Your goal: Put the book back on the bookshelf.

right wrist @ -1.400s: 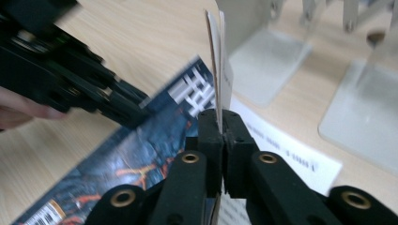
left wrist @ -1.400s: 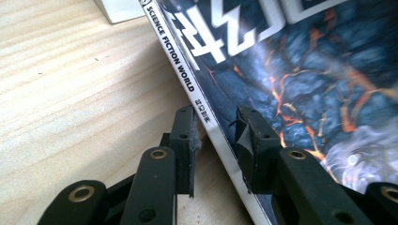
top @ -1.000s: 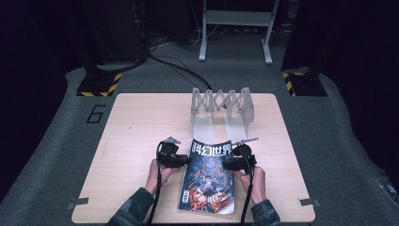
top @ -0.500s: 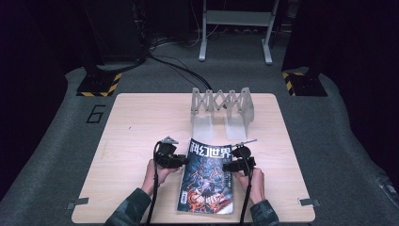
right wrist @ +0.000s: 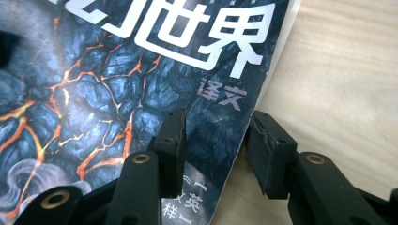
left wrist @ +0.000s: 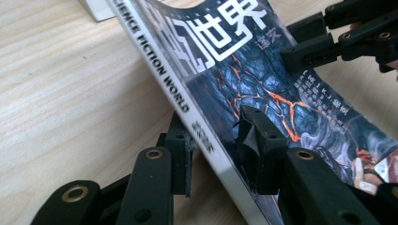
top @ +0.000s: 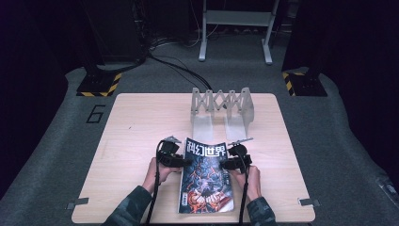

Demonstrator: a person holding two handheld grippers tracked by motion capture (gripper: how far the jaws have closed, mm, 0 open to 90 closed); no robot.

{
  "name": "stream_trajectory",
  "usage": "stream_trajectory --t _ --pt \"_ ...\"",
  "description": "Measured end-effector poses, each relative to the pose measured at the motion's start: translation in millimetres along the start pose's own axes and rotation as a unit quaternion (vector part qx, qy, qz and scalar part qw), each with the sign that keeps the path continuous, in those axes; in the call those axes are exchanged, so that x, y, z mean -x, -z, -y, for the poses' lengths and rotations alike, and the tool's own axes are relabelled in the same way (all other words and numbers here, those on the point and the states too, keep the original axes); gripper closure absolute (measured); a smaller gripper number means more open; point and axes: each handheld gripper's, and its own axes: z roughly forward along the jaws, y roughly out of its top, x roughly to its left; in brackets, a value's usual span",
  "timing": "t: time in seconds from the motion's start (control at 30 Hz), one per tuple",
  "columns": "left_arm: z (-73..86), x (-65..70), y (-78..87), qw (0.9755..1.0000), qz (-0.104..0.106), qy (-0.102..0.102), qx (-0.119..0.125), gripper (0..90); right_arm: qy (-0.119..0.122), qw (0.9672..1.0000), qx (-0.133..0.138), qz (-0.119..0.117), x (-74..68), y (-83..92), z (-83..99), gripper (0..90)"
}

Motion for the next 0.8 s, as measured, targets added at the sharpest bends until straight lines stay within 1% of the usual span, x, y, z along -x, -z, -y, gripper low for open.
stream_trajectory --t 0.03,0.07,0.1,0.17,0.2,0.23,0.3,0.33,0.37,0.4,0.43,0.47,0.5,0.53,0.57,0.6,0.67,0.7,0.73,0.77,0.8 --pt "-0.7 1.2 0.0 1.0 0.0 0.002 0.001 66.3 0.003 1.0 -0.001 -0.001 -0.5 -0.9 -1.7 59.1" --pt "-1.3 1.6 0.1 1.0 -0.004 -0.003 0.0 66.4 0.006 1.0 -0.003 0.003 -1.2 -1.1 -2.5 59.1" --pt "-1.8 2.7 0.7 1.0 -0.006 -0.007 -0.001 66.5 0.014 0.9998 0.0 0.01 -1.6 -1.6 -2.7 59.0" --pt "-2.0 5.3 1.5 0.9998 -0.012 -0.018 0.001 67.2 0.018 0.9997 -0.002 0.015 -3.4 -1.6 -3.6 59.0" --pt "-1.9 6.9 2.5 0.9994 -0.015 -0.031 0.006 67.5 0.017 0.9997 -0.002 0.015 -3.7 -1.8 -4.0 58.9" --pt "-1.3 9.5 3.5 0.9991 -0.021 -0.036 0.013 68.2 0.014 0.9998 -0.003 0.014 -3.9 -2.0 -4.6 58.6" --pt "-0.9 13.1 5.9 0.9983 -0.027 -0.047 0.022 69.0 0.012 0.9999 0.0 0.009 -2.6 -2.9 -5.0 58.2" --pt "-1.0 13.8 7.6 0.9977 -0.034 -0.054 0.025 69.3 0.008 1.0 0.002 0.006 -2.2 -3.4 -5.5 56.0" --pt "-0.7 15.3 8.6 0.9975 -0.031 -0.053 0.033 69.9 0.005 1.0 0.001 0.007 -1.5 -4.8 -6.1 51.0" --pt "-0.5 16.6 10.7 0.9969 -0.032 -0.059 0.041 70.5 0.003 1.0 0.003 -0.002 -0.6 -5.7 -6.6 49.9" --pt "-0.6 17.5 11.8 0.9963 -0.037 -0.065 0.044 71.2 0.003 1.0 0.004 0.001 -1.4 -6.8 -8.0 48.4" --pt "-0.1 18.6 12.8 0.9962 -0.034 -0.065 0.047 71.4 -0.001 1.0 -0.001 -0.005 -1.7 -7.0 -9.4 47.0" --pt "0.3 19.1 13.7 0.9956 -0.037 -0.069 0.051 71.7 -0.007 1.0 0.0 -0.006 -1.3 -7.9 -10.8 46.2" --pt "1.1 20.4 14.9 0.996 -0.033 -0.063 0.054 71.9 -0.007 0.9999 -0.001 -0.007 -0.6 -8.2 -11.8 45.9" --pt "1.4 20.0 16.5 0.9949 -0.033 -0.074 0.06 72.1 -0.011 0.9999 0.0 -0.009 -0.3 -9.0 -13.0 45.8" --pt "2.2 21.0 18.1 0.9941 -0.033 -0.077 0.068 72.4 -0.011 0.9999 0.0 -0.009 0.9 -9.2 -13.7 46.2" --pt "3.2 22.7 20.3 0.9934 -0.029 -0.08 0.077 72.8 -0.018 0.9997 0.005 -0.017 3.9 -10.4 -15.1 47.5" --pt "3.1 23.4 21.6 0.9928 -0.03 -0.084 0.08 73.1 -0.025 0.9994 0.007 -0.022 4.9 -10.8 -15.6 48.8" --pt "3.0 24.6 22.5 0.9924 -0.032 -0.087 0.081 73.2 -0.022 0.9993 0.011 -0.027 7.1 -11.5 -16.1 49.8" --pt "3.1 25.4 23.7 0.9922 -0.029 -0.091 0.08 73.2 -0.024 0.9992 0.014 -0.03 7.9 -12.0 -16.2 51.4" --pt "3.3 26.3 24.1 0.9922 -0.028 -0.088 0.084 73.3 -0.028 0.9989 0.015 -0.034 8.4 -12.4 -16.3 53.7"
